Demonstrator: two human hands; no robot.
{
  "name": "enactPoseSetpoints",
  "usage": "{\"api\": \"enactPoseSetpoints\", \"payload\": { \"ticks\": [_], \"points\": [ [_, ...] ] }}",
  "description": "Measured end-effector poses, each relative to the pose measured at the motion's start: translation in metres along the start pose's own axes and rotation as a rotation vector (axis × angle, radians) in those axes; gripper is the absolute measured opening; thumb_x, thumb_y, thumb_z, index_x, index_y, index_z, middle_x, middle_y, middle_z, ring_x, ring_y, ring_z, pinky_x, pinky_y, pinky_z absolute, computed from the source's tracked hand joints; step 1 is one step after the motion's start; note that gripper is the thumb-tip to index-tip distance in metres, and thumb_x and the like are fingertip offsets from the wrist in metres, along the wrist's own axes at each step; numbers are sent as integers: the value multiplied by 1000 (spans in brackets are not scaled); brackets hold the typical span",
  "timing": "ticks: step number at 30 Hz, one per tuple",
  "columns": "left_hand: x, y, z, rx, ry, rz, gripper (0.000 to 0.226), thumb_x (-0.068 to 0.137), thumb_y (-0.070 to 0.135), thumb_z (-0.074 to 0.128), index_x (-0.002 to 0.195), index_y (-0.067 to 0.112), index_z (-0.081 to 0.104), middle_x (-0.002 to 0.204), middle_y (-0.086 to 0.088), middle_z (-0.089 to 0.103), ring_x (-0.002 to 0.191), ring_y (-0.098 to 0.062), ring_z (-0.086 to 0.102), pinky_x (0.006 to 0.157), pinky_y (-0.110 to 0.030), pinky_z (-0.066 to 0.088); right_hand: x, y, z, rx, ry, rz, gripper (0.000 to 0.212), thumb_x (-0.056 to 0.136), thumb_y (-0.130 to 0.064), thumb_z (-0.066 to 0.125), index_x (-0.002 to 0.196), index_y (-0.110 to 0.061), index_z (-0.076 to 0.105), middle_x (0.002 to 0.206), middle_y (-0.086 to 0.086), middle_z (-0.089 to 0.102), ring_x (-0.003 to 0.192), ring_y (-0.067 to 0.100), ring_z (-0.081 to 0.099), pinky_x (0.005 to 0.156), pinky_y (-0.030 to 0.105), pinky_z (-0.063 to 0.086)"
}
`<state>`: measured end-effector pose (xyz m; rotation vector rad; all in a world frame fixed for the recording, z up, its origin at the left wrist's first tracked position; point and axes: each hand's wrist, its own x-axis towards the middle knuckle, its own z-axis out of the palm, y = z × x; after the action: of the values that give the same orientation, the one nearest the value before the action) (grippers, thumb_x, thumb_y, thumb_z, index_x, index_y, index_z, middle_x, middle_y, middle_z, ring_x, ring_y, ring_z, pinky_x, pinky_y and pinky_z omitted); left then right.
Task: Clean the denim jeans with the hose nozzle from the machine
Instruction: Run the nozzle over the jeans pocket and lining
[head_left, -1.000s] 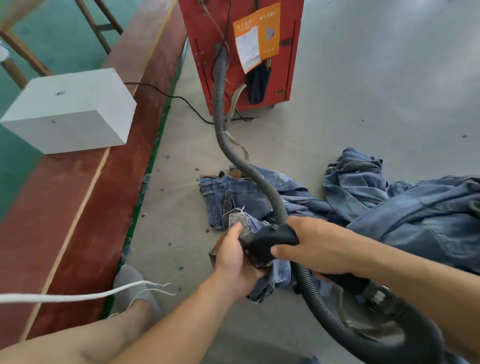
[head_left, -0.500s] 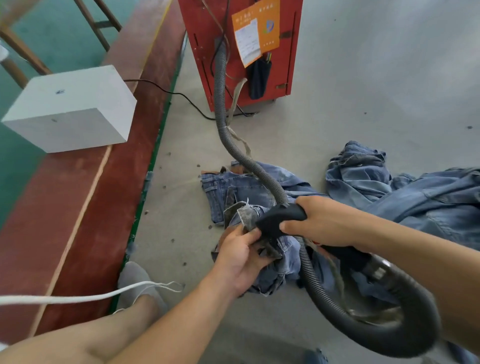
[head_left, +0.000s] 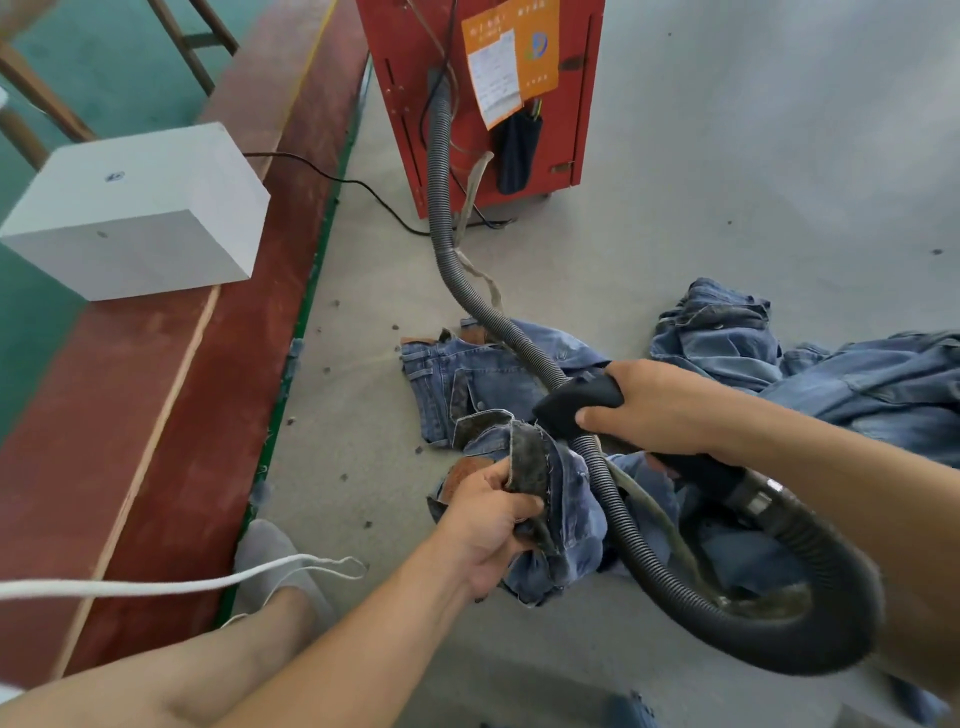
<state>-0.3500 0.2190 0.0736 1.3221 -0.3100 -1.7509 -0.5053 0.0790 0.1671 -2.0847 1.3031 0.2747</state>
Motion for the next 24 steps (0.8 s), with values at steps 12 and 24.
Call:
{"api": "enactPoseSetpoints", "payload": {
  "ticks": [12,24],
  "points": [
    [6,-4,-12,125,115,-4,66,83,-27,38,81,21,83,82,-6,76,61,-15,67,48,-21,48,7,4,0,387,-230,160,29,95,-37,73,105,-10,67,63,4,59,43,16,56,47,27,52],
    [1,-6,-16,306,106,67,60,89,-22,48,87,25,85,95,-2,81,80,-11,75,61,-21,56,26,20,1,563,-342,258,36,98,-35,69,109,-2,65,78,17,62,46,19,54,44,27,50]
  ]
}}
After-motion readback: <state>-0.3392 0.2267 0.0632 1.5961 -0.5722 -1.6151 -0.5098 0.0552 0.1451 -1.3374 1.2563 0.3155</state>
